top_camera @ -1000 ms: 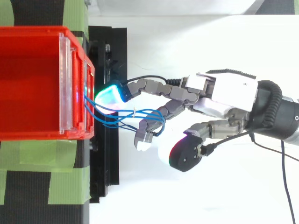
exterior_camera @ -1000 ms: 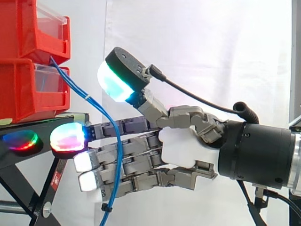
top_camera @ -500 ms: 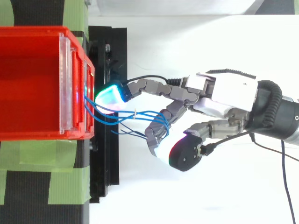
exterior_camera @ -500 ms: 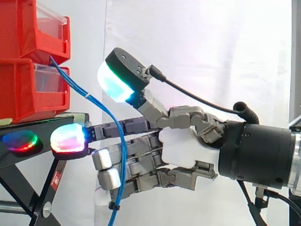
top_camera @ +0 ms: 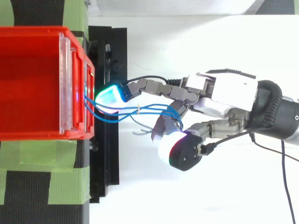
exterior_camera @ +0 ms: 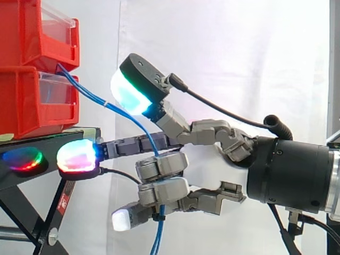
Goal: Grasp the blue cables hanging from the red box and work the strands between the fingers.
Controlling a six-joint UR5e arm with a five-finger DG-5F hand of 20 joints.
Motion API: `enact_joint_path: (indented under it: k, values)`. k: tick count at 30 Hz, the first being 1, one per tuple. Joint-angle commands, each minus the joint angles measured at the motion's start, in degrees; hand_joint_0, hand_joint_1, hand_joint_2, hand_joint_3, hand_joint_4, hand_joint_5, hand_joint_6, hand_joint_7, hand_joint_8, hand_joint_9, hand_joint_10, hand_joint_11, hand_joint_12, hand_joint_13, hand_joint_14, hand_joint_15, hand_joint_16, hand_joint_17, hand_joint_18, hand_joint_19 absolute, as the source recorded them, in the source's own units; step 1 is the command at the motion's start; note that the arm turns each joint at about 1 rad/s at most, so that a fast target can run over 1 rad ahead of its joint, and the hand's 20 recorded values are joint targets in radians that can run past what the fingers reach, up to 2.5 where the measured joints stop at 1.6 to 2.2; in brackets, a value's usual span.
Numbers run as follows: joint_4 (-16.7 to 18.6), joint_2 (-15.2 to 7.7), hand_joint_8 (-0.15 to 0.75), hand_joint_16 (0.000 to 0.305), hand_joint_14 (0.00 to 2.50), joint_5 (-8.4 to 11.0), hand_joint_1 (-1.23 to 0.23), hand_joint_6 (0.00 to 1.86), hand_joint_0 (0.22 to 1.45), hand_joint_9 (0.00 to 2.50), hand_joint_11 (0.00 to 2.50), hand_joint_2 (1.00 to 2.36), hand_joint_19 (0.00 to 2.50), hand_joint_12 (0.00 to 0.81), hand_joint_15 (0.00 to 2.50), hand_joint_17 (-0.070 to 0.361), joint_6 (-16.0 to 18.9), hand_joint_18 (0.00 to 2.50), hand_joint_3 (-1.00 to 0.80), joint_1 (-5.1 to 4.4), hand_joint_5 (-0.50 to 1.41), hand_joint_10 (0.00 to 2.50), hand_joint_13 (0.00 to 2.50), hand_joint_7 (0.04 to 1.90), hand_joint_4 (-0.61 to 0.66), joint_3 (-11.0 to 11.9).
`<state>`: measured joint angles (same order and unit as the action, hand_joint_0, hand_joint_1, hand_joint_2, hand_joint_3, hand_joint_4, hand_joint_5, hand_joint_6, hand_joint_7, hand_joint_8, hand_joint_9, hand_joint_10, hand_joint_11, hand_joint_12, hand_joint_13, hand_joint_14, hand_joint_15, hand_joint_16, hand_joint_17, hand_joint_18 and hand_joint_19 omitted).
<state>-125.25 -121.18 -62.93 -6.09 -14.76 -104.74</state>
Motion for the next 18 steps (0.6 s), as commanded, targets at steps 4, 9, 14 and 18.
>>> enact_joint_path:
  k: [4, 9, 14, 18]
  values:
    - [-0.4, 0.0, 0.372, 0.066, 1.44, 0.09, -0.55, 0.01, 0.76, 0.87, 1.50, 1.00, 0.66, 0.466, 1.25, 0.149, 0.4, 0.97, -1.00, 0.00, -0.12, 1.78, 1.01, 0.72, 0.30, 0.1]
    - [-0.5, 0.0, 0.383, 0.066, 2.16, 0.09, -0.55, 0.01, 0.76, 0.77, 1.58, 1.00, 0.94, 0.468, 1.20, 0.148, 0.5, 1.14, -1.00, 0.00, -0.11, 2.50, 0.89, 0.72, 0.31, 0.0]
    - [-0.6, 0.0, 0.391, 0.060, 2.50, 0.09, -0.55, 0.01, 0.76, 0.70, 1.70, 1.00, 1.54, 0.466, 1.28, 0.134, 0.7, 1.45, -1.00, 0.00, -0.10, 2.50, 0.79, 0.72, 0.31, 0.1]
    - [-0.6, 0.0, 0.388, 0.056, 2.50, 0.09, -0.55, 0.01, 0.77, 0.67, 1.72, 1.00, 1.52, 0.468, 1.31, 0.125, 1.0, 1.47, -1.00, 0.00, -0.10, 2.50, 0.81, 0.72, 0.31, 0.0]
